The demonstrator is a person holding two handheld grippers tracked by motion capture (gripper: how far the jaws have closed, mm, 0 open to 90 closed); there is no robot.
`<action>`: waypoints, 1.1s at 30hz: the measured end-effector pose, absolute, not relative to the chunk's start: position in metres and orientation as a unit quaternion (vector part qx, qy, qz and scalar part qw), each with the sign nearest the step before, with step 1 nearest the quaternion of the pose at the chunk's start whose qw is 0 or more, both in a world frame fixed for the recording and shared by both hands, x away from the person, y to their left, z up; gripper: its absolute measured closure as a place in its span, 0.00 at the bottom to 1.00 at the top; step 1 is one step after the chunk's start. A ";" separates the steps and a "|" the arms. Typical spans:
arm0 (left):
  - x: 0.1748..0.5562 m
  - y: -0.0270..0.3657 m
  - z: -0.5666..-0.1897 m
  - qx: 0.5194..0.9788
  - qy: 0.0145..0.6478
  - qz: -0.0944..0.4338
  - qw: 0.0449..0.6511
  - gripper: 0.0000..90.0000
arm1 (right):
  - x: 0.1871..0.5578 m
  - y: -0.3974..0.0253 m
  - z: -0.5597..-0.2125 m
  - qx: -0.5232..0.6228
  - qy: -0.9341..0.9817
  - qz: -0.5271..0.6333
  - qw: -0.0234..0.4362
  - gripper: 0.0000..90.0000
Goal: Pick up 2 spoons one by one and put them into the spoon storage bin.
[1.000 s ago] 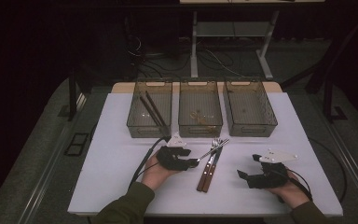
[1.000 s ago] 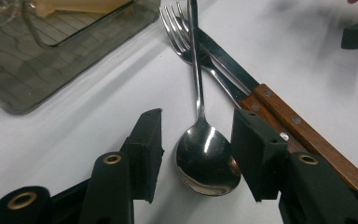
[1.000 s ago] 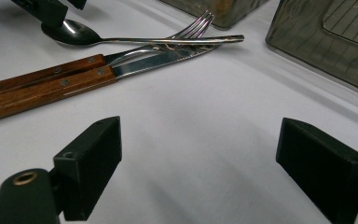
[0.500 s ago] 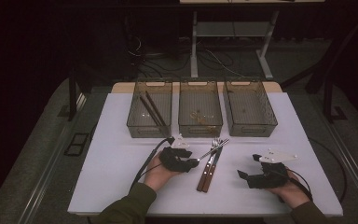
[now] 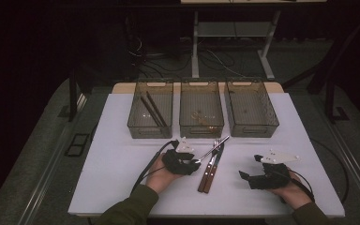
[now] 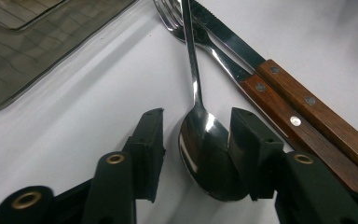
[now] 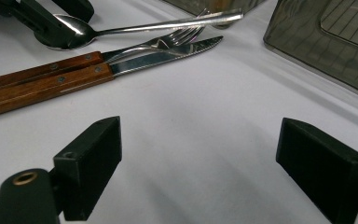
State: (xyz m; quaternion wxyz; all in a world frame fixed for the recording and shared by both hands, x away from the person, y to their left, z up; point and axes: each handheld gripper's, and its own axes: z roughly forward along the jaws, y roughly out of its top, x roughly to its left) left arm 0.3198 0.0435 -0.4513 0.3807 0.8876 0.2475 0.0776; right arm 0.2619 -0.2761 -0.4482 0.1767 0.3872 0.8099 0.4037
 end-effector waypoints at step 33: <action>0.315 0.040 -0.442 0.873 0.244 0.069 0.416 0.98 | 0.262 -0.276 -0.447 0.387 0.810 0.404 0.177 0.15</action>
